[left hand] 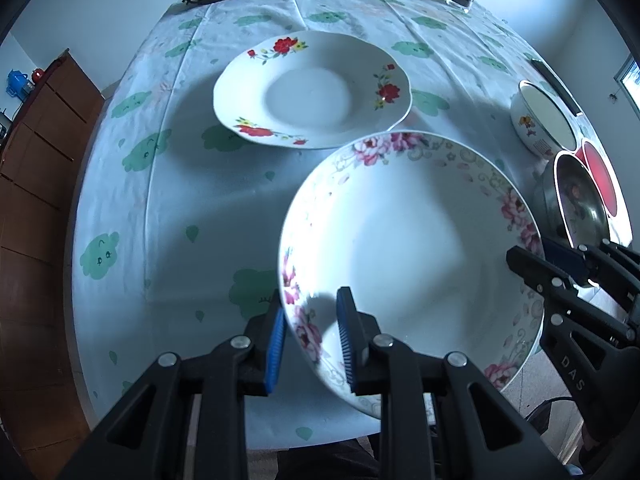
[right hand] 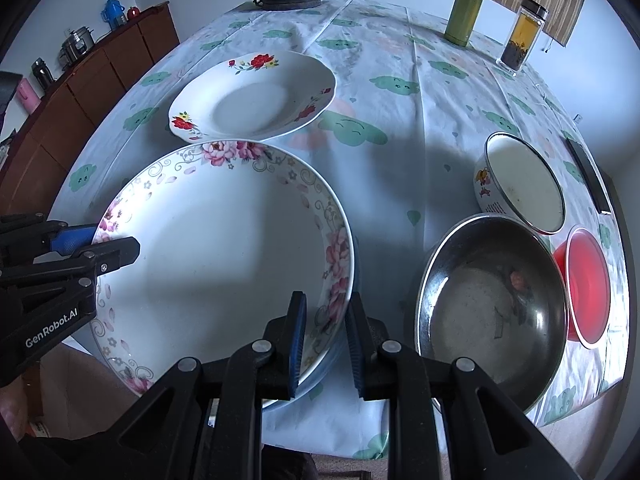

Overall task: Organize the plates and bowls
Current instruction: 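Lower the pink-flowered plate onto the blue-patterned plate and open left gripper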

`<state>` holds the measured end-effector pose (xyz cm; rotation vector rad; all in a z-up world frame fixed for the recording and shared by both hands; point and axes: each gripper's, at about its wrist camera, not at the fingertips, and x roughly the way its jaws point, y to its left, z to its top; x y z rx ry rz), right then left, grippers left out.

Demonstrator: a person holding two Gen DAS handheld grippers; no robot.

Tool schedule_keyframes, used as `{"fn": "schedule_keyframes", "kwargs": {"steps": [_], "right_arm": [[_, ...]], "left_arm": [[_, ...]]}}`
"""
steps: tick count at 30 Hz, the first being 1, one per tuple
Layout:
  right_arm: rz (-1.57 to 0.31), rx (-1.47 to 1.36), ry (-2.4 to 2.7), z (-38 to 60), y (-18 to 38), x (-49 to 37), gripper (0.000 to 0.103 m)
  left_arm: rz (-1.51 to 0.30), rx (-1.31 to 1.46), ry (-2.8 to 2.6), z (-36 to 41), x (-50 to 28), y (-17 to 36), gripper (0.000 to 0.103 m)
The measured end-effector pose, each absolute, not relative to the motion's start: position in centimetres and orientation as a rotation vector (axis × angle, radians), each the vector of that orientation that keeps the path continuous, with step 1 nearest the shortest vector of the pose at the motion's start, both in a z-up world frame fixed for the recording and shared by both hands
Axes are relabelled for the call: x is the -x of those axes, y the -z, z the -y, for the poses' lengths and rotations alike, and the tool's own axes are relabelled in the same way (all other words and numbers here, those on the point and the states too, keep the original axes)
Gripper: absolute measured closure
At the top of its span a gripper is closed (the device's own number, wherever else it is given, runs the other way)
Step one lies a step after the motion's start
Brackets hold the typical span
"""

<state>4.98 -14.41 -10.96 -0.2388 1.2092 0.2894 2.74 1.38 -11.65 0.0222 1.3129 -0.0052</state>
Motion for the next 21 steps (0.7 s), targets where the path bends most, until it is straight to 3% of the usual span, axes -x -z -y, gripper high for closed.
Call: {"fn": "schedule_keyframes", "kwargs": {"steps": [21], "right_arm": [[-1.234,0.252,-0.301,14.41,11.07,-5.31,0.081]], "left_arm": [[-1.351,-0.023,-0.005,-1.29,-3.04,12.70,0.081]]}}
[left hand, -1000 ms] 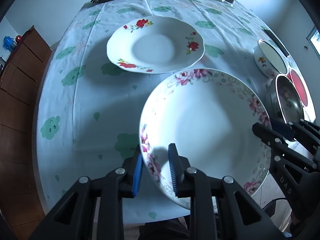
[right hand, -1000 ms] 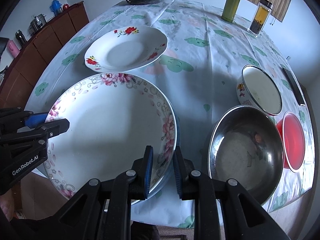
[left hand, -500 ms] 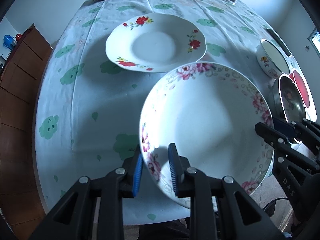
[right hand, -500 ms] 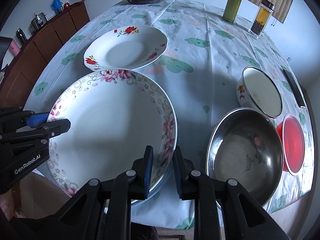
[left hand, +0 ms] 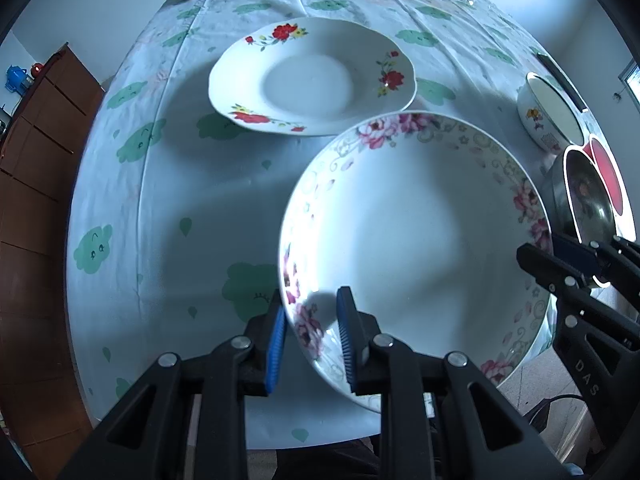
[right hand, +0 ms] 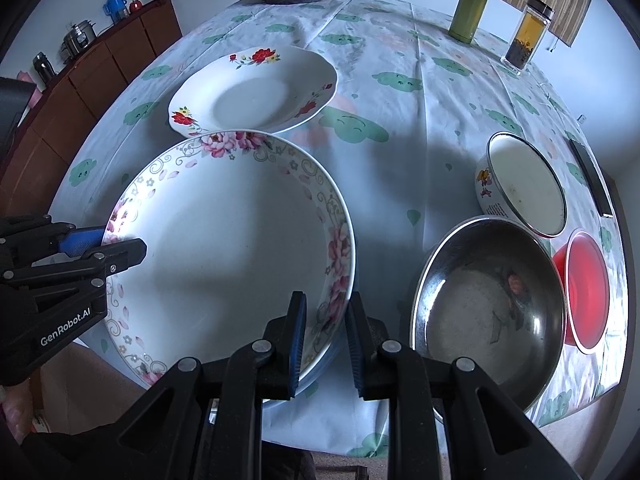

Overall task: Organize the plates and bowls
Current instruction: 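Lower the pink-flowered plate onto the blue-patterned plate and open left gripper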

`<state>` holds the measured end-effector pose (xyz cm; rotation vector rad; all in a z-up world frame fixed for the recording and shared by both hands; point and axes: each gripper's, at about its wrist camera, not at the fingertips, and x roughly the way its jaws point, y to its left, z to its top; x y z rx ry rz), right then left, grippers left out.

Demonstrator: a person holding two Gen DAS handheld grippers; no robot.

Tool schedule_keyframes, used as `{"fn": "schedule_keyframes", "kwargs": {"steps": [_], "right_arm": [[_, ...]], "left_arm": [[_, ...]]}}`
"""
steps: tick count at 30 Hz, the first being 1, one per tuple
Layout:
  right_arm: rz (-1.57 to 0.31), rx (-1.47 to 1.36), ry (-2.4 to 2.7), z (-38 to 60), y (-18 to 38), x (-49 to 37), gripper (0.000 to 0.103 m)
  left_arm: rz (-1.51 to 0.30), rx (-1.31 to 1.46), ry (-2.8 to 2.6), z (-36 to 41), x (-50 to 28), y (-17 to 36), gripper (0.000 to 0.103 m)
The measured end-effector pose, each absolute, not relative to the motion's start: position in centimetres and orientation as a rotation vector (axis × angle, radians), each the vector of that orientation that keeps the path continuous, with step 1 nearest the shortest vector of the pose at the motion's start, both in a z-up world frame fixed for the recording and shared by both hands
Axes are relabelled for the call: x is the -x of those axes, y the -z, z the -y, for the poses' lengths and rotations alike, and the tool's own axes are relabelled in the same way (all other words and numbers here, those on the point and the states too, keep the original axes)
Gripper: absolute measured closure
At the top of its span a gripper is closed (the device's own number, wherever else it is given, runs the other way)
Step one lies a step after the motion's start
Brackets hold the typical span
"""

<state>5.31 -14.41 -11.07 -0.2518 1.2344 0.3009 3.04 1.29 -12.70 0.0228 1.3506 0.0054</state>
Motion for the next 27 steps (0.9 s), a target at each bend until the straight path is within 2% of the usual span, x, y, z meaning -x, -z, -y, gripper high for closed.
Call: {"fn": "schedule_keyframes", "kwargs": {"steps": [27], "right_arm": [[-1.266,0.260,-0.301,14.65,11.15,-5.46,0.081]], "left_arm": [[-1.355,-0.049,-0.012,-0.93,-3.05,13.08,0.081]]}}
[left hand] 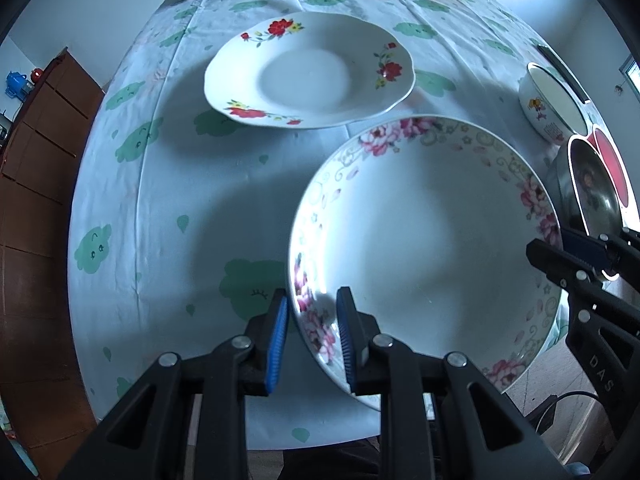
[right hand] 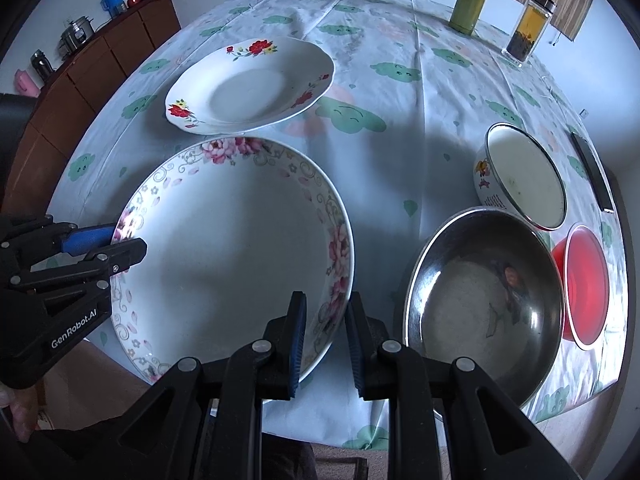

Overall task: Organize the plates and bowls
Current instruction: 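Lower the pink-flowered plate onto the blue-patterned plate and open left gripper, then move the left tool to the red-rose white plate rim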

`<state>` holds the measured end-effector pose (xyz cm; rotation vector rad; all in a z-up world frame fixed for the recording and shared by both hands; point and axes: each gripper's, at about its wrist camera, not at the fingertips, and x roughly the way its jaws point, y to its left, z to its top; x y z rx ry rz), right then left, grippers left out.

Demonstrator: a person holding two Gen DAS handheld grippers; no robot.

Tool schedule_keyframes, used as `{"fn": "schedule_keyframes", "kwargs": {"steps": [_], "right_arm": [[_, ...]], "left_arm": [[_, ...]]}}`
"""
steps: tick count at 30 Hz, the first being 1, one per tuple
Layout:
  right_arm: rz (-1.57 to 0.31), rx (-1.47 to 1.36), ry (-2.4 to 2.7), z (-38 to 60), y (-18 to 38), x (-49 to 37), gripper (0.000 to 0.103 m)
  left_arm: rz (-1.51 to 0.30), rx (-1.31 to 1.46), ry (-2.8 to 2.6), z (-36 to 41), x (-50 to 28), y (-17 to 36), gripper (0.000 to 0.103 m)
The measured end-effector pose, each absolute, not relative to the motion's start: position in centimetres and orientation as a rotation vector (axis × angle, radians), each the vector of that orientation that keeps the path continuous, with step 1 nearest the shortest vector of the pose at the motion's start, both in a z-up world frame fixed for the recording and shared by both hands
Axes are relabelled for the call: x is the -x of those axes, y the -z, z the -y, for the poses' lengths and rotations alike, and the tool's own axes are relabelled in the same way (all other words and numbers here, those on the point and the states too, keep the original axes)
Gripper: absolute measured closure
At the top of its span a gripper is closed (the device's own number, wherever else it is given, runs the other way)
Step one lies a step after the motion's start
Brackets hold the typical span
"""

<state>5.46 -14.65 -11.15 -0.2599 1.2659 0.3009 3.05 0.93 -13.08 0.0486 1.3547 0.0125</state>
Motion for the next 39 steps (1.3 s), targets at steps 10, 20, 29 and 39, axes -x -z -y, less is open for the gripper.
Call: {"fn": "schedule_keyframes", "kwargs": {"steps": [10,20,29,39], "right_arm": [[-1.259,0.284,-0.306,14.4,11.2,-5.5,0.079],[-1.246,0.441,-0.316,12.9,11.8,-5.3,0.078],[-1.270,0.261,-0.333,14.3,11.5,-6.2,0.077],[-1.276,0.164,-0.359,14.6,11.5,-6.5,0.075]], "left_arm": [[-1.358,-0.025,-0.017,-1.2,-3.1,13.1,0.081],[-1.362,-0.026,-0.028,-1.2,-3.1,13.2,0.076],[-1.364,-0.014,-0.042,-1.4,-3.0,13.3,0.075],[-1.358,-0.004,-0.055,-1.7,-3.2,13.1,0.049]]}}
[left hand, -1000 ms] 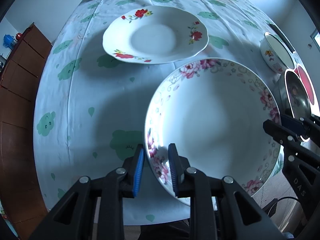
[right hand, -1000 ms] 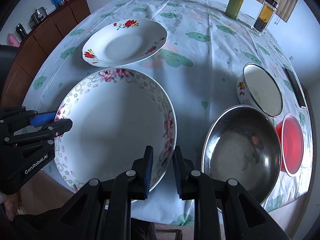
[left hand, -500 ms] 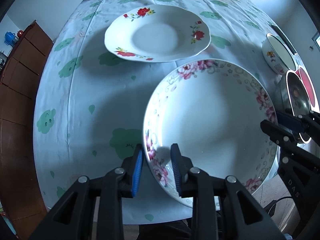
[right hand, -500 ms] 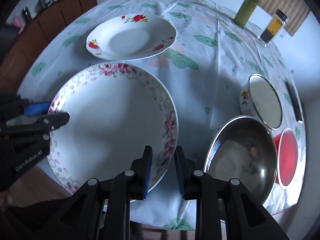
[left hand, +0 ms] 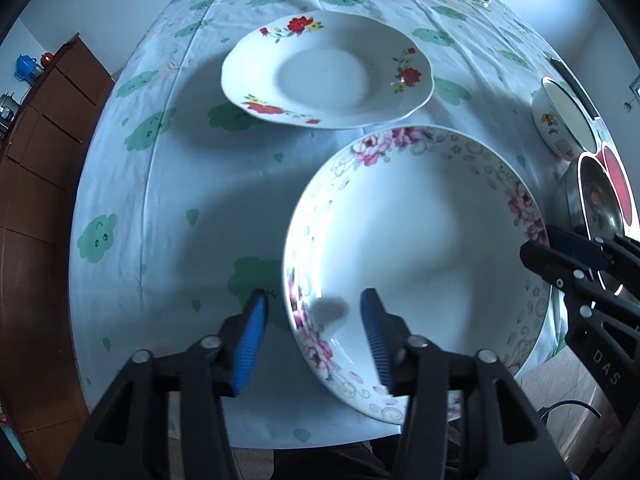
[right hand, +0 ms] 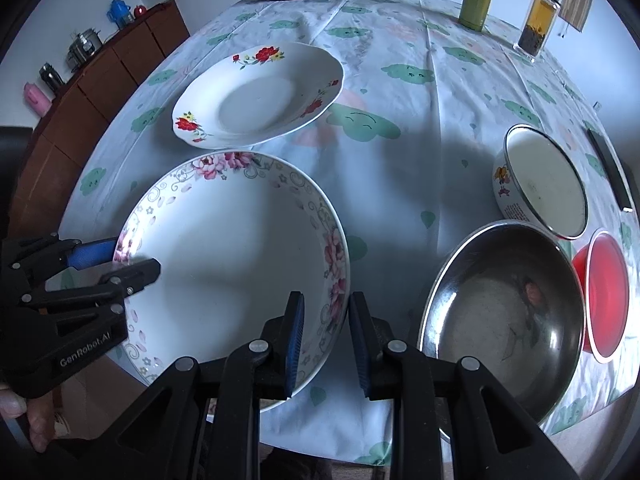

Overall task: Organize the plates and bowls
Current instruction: 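Move the left tool to the red-rose white plate rim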

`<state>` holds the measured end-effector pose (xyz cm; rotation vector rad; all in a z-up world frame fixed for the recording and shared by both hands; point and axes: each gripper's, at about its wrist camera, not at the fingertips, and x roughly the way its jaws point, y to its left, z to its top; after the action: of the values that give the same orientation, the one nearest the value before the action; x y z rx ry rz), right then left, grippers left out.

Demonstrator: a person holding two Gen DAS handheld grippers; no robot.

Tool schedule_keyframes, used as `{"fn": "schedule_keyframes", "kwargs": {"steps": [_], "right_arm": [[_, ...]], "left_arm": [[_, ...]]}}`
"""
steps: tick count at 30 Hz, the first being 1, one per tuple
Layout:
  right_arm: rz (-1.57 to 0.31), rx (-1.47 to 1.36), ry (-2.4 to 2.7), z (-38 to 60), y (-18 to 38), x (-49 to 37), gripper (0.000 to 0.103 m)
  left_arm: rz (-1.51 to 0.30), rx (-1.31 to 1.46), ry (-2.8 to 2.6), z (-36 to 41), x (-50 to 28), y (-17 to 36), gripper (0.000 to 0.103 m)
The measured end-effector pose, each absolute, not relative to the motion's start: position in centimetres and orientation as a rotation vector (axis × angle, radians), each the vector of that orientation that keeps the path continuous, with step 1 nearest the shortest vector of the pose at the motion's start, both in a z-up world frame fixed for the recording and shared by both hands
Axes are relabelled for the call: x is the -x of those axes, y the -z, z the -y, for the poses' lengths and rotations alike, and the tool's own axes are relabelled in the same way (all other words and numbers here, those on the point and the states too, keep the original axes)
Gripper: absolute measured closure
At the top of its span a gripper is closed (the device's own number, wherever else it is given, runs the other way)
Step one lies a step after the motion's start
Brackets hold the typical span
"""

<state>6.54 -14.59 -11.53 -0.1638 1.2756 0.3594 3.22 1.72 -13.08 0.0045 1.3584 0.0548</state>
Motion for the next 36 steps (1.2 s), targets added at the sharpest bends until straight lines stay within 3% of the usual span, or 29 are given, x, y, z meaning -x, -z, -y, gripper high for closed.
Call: {"fn": "schedule_keyframes", "kwargs": {"steps": [11,15,23,29,33,36], "right_arm": [[-1.253,0.135,-0.397,14.4,10.4,-6.3,0.060],[-1.239,0.142,-0.397,14.3,9.7,-6.2,0.056],[-1.235,0.122,-0.399,14.5,8.7,-6.2,0.055],[-1.224,0.090,-0.415,14.3,8.0,-6.5,0.053],[-1.202,0.077,-0.419,14.0,7.4,-7.0,0.043],[-1.201,0.080,-0.420,13.7,7.3,-7.6,0.041]], "left_arm": [[-1.372,0.013,-0.079,-2.1,-3.4,13.2,0.044],[-1.365,0.009,-0.092,-2.4,-3.3,13.1,0.035],[-1.356,0.010,-0.102,-2.4,-3.0,12.3,0.031],[-1.339,0.007,-0.112,-2.7,-2.9,11.6,0.017],[-1.325,0.003,-0.122,-3.1,-3.3,11.2,0.013],[-1.315,-0.009,-0.124,-3.2,-3.6,11.0,0.013]]}}
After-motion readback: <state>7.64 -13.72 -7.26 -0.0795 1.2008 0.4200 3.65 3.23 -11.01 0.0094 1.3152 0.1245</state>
